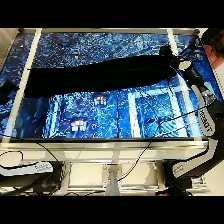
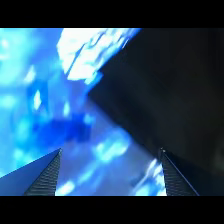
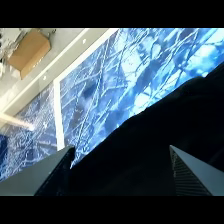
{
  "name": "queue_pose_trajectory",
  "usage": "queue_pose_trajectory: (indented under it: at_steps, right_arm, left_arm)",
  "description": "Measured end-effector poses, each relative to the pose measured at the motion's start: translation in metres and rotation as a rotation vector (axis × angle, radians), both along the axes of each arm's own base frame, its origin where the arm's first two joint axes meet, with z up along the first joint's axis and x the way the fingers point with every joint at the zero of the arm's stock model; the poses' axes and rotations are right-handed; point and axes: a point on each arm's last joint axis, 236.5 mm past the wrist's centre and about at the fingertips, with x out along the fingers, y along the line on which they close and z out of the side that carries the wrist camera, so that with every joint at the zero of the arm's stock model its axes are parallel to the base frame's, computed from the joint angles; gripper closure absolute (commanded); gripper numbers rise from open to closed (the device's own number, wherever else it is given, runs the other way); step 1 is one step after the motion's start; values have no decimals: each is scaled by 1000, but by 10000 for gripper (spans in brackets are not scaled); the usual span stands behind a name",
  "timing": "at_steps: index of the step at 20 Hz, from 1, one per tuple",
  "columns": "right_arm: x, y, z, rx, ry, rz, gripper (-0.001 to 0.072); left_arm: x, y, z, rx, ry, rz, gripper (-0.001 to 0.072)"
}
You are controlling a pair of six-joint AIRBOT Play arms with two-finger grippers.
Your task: Fold the clothes and pants, and hang the long-sleeved shirts on hangers.
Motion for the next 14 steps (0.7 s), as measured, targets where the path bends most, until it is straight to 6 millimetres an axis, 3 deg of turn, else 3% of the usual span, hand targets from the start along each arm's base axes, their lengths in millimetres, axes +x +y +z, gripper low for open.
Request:
queue_pose_trajectory:
  at_steps: [5,8,14]
  right_arm:
    - [-6,11,-7,10,43,48,52]
    - [-13,20,-6,21,69,85,52]
    - [-20,28,14,29,57,117,53]
  left_arm:
    - [-2,-17,-16,-123,-58,62,10]
    - [0,-26,-40,-205,-64,109,10]
    - [10,-29,-82,-305,-76,194,14]
